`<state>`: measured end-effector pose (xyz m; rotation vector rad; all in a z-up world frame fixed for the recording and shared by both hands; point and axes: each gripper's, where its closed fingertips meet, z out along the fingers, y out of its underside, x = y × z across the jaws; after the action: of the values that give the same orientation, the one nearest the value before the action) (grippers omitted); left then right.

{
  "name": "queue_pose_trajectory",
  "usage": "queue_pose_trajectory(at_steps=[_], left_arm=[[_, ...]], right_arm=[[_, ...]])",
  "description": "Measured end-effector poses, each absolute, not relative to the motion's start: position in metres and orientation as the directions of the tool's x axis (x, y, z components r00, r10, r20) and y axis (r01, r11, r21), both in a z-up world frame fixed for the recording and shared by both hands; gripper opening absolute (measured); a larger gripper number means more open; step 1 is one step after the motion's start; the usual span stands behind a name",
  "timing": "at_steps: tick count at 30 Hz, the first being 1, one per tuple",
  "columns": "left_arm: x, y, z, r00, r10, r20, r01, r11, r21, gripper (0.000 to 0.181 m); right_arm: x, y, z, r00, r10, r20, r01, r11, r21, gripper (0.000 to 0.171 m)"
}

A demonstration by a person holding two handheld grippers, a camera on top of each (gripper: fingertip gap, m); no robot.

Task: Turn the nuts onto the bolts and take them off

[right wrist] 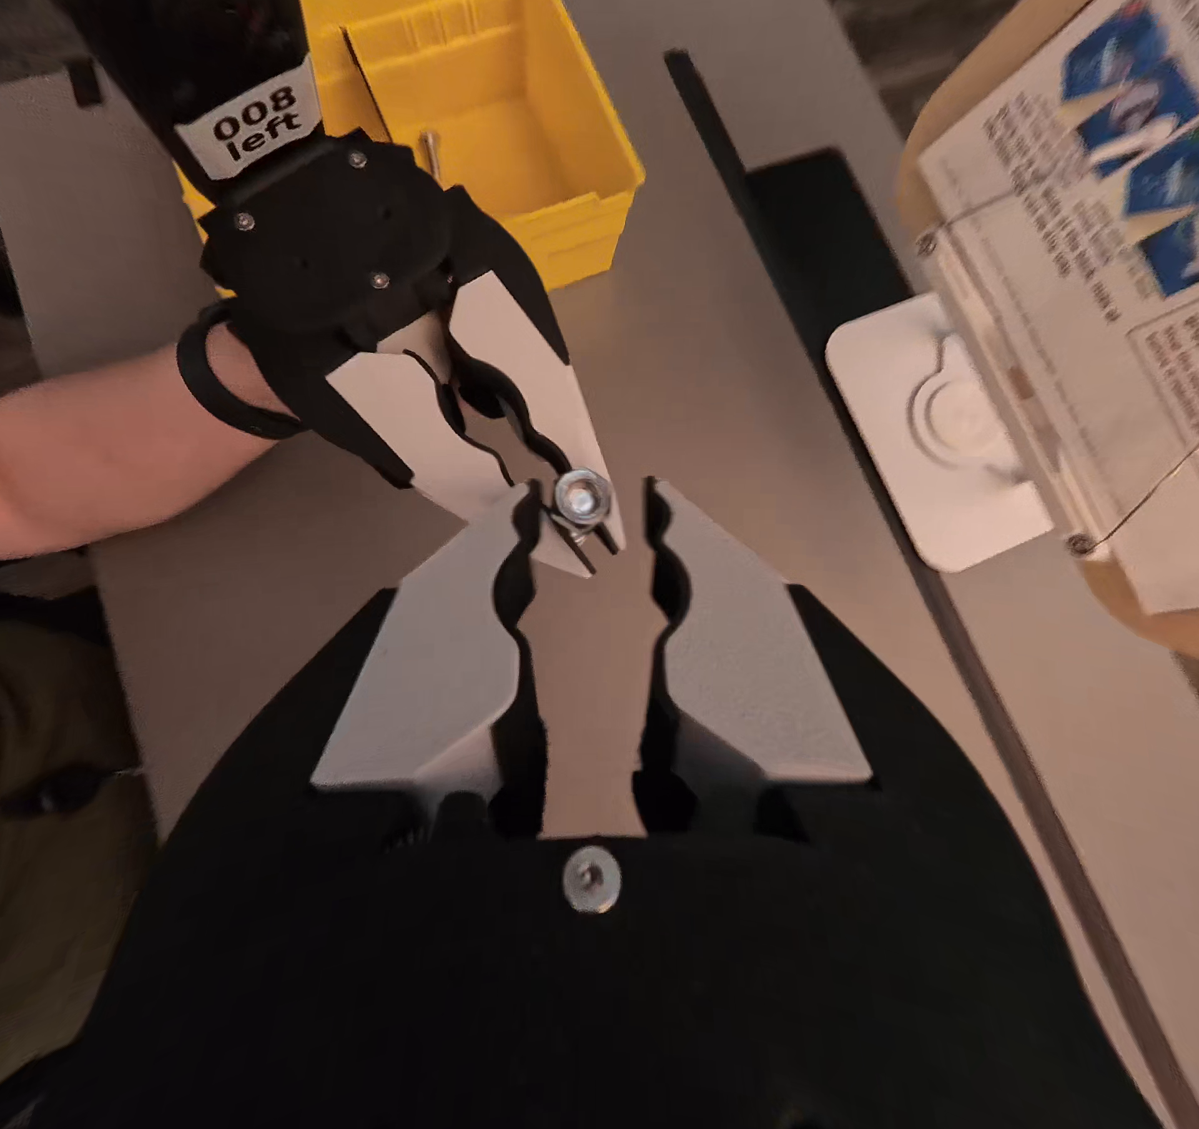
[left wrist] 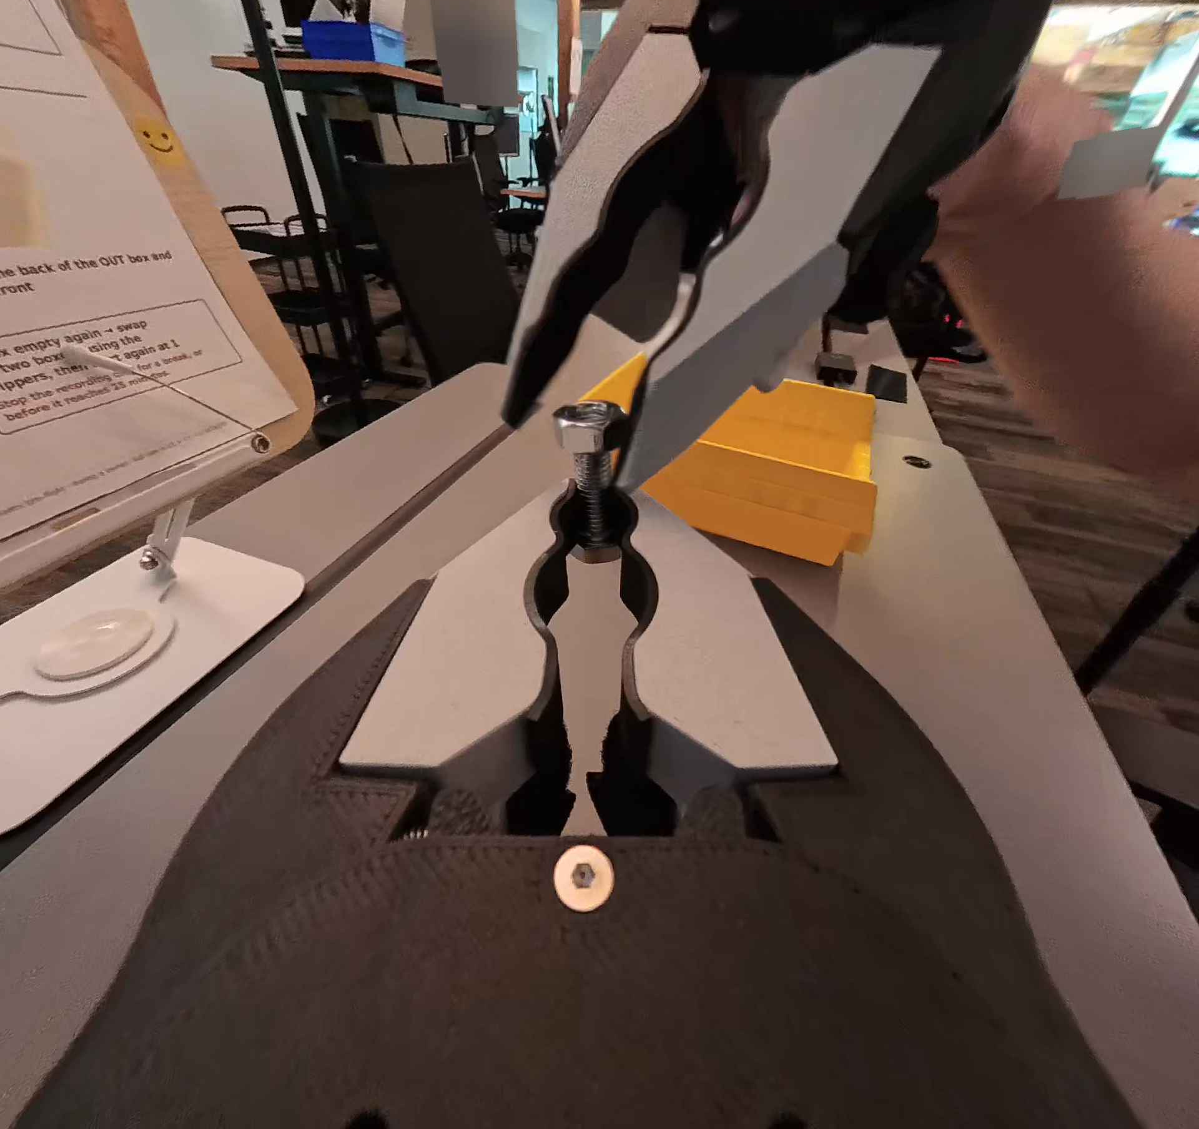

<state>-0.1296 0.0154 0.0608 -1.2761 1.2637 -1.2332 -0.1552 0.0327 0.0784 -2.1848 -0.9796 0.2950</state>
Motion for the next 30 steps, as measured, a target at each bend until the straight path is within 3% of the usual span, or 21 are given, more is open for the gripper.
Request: queue_pose_trajectory(at_steps=[2, 7, 14, 27, 30], left_arm=[[-0.133, 0.013, 0.066, -0.057, -0.997, 0.061, -0.047, -0.058, -0.997, 0.007], [-0.140, 0.001, 0.077, -0.145, -0.986, 0.077, -0.003, -0.078, -0.997, 0.007], [-0.139, -0.010, 0.083, -0.203, -0.975, 0.093, 0.017, -0.098, -0.995, 0.007], [-0.136, -0.008, 0.082, -0.153, -0.986, 0.064, -0.007, -0.064, -0.998, 0.007], [-0.137, -0.005, 0.083, -0.140, -0.987, 0.075, -0.004, -0.075, -0.997, 0.007]], right_arm=[[-0.153, 0.034, 0.090, 0.682, 0.726, 0.089, 0.502, -0.377, -0.778, 0.051], [-0.160, 0.022, 0.116, 0.663, 0.748, -0.019, 0.151, -0.159, -0.976, 0.051], [-0.166, 0.011, 0.116, 0.607, 0.794, 0.017, 0.020, 0.007, -1.000, 0.053], [-0.169, -0.013, 0.110, 0.523, 0.852, -0.013, 0.033, -0.035, -0.999, 0.050], [-0.161, -0.014, 0.114, 0.536, 0.844, -0.013, 0.010, -0.021, -1.000, 0.039]])
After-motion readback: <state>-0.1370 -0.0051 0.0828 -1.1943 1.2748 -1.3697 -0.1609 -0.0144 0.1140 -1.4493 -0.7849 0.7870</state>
